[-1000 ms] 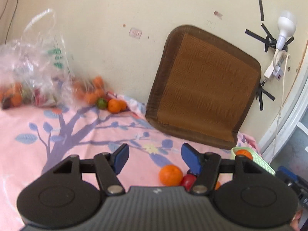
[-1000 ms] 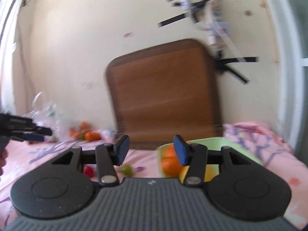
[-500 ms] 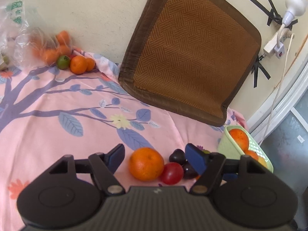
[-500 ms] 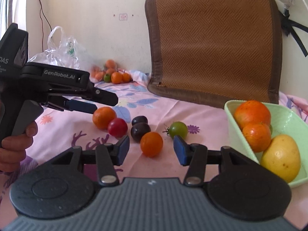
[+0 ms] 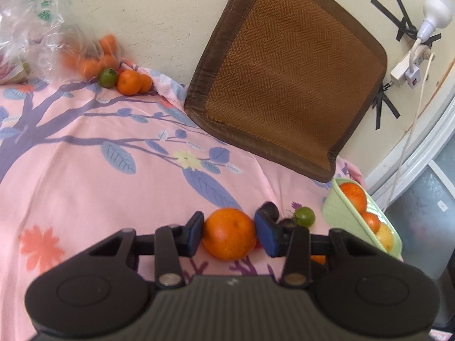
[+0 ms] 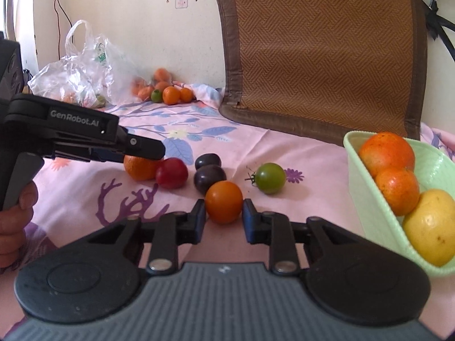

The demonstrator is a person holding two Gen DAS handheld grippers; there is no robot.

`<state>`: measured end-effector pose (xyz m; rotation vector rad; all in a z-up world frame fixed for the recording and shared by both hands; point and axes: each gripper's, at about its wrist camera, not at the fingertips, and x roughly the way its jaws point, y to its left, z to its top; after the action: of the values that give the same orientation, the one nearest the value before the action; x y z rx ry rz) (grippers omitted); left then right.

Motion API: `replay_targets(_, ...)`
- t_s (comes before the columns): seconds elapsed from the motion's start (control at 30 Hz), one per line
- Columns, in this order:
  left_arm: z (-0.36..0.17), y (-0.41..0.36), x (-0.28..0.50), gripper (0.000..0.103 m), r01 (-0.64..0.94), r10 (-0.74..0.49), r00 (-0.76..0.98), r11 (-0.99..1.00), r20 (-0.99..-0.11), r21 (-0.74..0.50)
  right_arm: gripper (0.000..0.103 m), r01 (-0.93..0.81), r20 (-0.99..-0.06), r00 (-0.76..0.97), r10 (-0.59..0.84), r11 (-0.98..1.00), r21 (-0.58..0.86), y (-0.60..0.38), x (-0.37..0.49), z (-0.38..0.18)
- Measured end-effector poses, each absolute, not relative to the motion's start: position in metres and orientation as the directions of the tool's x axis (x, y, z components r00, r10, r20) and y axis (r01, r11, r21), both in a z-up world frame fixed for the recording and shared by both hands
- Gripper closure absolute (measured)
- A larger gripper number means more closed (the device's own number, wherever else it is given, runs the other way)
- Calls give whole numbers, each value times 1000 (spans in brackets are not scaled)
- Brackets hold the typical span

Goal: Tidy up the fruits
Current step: 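Grasp another tangerine with the left tool while the right tool grasps an orange cherry tomato, then carry the tangerine and orange tomato into the basket and open both tools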

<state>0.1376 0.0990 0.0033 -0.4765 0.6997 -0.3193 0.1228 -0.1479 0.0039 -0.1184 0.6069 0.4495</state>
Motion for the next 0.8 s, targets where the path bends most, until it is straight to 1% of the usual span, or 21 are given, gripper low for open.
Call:
replay_targets(0.23, 9, 97, 83, 63, 158, -463, 715, 836, -524, -525, 73, -428, -546, 750, 374, 903, 30, -167, 78, 8)
replay_targets(0.37, 6, 82, 66, 63, 188, -458, 700, 859, -548, -477, 73, -404, -529, 776, 343, 915, 0, -179, 56, 7)
replay_targets(0.43, 4, 76, 62, 62, 187, -436, 709, 874, -555, -448, 73, -392, -526, 783, 333, 920, 0, -184, 52, 6)
replay_targets(0.5, 4, 73, 60, 60, 175, -421, 717, 880, -556, -440, 73, -383, -536, 778, 327, 924, 7, -188, 53, 3)
replay_targets(0.53, 5, 71, 59, 57, 176, -416, 720, 884, -556, -433, 73, -378, -545, 774, 323, 926, 13, -189, 54, 1)
replay_targets(0.67, 6, 60, 53, 42, 192, -392, 732, 904, -558, -383, 72, -380, -553, 765, 330, 925, 25, -189, 56, 0)
replay_targets(0.8, 5, 51, 46, 42, 201, -358, 749, 925, -558, -323, 71, -382, -551, 768, 326, 924, 15, -187, 52, -1)
